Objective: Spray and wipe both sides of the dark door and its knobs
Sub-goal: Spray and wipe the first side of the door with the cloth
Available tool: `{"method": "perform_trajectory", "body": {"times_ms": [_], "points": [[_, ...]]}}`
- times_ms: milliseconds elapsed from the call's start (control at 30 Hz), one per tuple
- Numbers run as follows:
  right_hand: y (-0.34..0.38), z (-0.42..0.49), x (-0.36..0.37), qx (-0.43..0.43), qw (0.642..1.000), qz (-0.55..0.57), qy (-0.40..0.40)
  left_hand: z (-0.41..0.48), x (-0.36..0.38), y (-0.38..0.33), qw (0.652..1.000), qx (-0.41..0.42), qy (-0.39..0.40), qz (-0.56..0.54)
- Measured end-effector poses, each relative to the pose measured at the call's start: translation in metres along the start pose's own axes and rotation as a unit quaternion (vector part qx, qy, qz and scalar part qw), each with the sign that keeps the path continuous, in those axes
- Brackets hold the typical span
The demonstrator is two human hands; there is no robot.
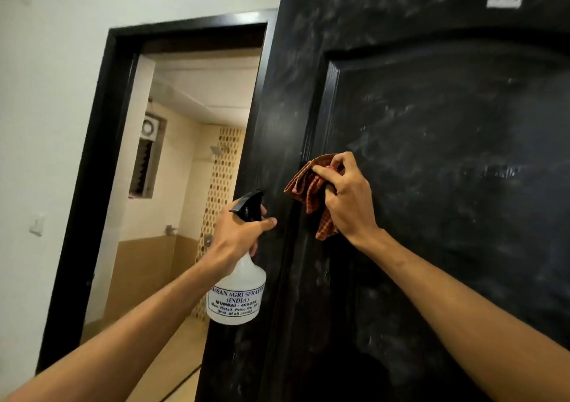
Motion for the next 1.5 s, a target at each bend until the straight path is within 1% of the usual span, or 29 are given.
{"method": "perform_trajectory", "body": {"times_ms": [133, 200, 300, 367, 467, 533, 567, 733, 767, 800, 867, 900, 933, 1000, 1033, 1067, 1100, 1167, 1200, 1233, 1267, 1333, 1367, 1400, 1500], "points": [[-0.001, 0.06, -0.018, -0.031, 0.996, -0.065, -0.058, 0.051, 0.01, -0.062, 0.999, 0.026, 0.017, -0.022], [-0.006, 0.088, -0.018, -0.044, 0.989, -0.124, -0.065, 0.07, 0.016, -0.09, 0.998, 0.028, 0.027, -0.046], [-0.019, 0.135, -0.019, -0.057, 0.984, -0.157, -0.068, 0.098, 0.032, -0.135, 0.994, 0.054, 0.073, -0.054], [-0.027, 0.159, -0.02, -0.062, 0.981, -0.176, -0.052, 0.109, 0.043, -0.162, 0.992, 0.072, 0.091, -0.038], [-0.03, 0.192, -0.013, -0.099, 0.959, -0.264, -0.029, 0.135, 0.055, -0.197, 0.99, 0.092, 0.107, -0.017], [-0.035, 0.22, -0.012, -0.116, 0.949, -0.294, -0.006, 0.152, 0.064, -0.219, 0.987, 0.112, 0.112, -0.001], [-0.041, 0.236, -0.016, -0.109, 0.95, -0.294, -0.006, 0.159, 0.069, -0.227, 0.987, 0.119, 0.109, 0.01], [-0.077, 0.309, -0.041, 0.003, 0.952, -0.303, -0.046, 0.211, 0.081, -0.251, 0.988, 0.134, 0.052, 0.047], [-0.078, 0.316, -0.041, 0.008, 0.952, -0.304, -0.047, 0.219, 0.082, -0.256, 0.988, 0.138, 0.044, 0.048], [-0.077, 0.322, -0.04, -0.006, 0.951, -0.307, -0.046, 0.227, 0.084, -0.261, 0.988, 0.141, 0.039, 0.042], [-0.078, 0.335, -0.038, -0.048, 0.948, -0.312, -0.043, 0.24, 0.09, -0.272, 0.988, 0.144, 0.054, 0.029], [-0.085, 0.344, -0.045, -0.052, 0.947, -0.313, -0.045, 0.246, 0.093, -0.279, 0.987, 0.143, 0.065, 0.025], [-0.095, 0.355, -0.055, -0.032, 0.95, -0.306, -0.046, 0.251, 0.094, -0.285, 0.987, 0.139, 0.075, 0.024], [-0.118, 0.37, -0.074, 0.042, 0.958, -0.28, -0.053, 0.258, 0.097, -0.294, 0.988, 0.122, 0.09, 0.034], [-0.123, 0.373, -0.076, 0.065, 0.958, -0.275, -0.054, 0.261, 0.098, -0.298, 0.987, 0.117, 0.094, 0.05], [-0.117, 0.375, -0.071, 0.06, 0.956, -0.282, -0.05, 0.265, 0.099, -0.302, 0.986, 0.114, 0.098, 0.068], [-0.104, 0.374, -0.062, 0.027, 0.956, -0.289, -0.042, 0.268, 0.099, -0.305, 0.986, 0.109, 0.1, 0.084], [-0.072, 0.369, -0.036, -0.075, 0.954, -0.289, -0.012, 0.272, 0.098, -0.307, 0.986, 0.086, 0.103, 0.097], [-0.063, 0.37, -0.028, -0.107, 0.952, -0.287, 0.0, 0.274, 0.096, -0.308, 0.987, 0.076, 0.107, 0.096], [-0.06, 0.375, -0.027, -0.11, 0.952, -0.286, 0.0, 0.275, 0.094, -0.309, 0.987, 0.071, 0.11, 0.091], [-0.061, 0.384, -0.031, -0.083, 0.956, -0.283, -0.009, 0.277, 0.093, -0.312, 0.987, 0.073, 0.111, 0.09], [-0.069, 0.398, -0.034, 0.004, 0.959, -0.28, -0.033, 0.28, 0.089, -0.318, 0.986, 0.081, 0.113, 0.088], [-0.068, 0.401, -0.029, 0.031, 0.958, -0.282, -0.033, 0.281, 0.087, -0.318, 0.986, 0.079, 0.117, 0.09], [-0.057, 0.403, -0.019, 0.026, 0.958, -0.284, -0.023, 0.281, 0.083, -0.321, 0.986, 0.078, 0.121, 0.091], [-0.008, 0.407, 0.021, -0.091, 0.954, -0.284, 0.032, 0.282, 0.07, -0.331, 0.985, 0.087, 0.123, 0.088]]}}
Point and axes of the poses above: each hand's wrist, its own z-axis towards the middle knuckle, its own x-axis out of the palm, y = z × x, the point moved 9 cm from there along z, towards the middle knuckle, and after that the axes turned 14 degrees about -z, right-handed, at the moved point
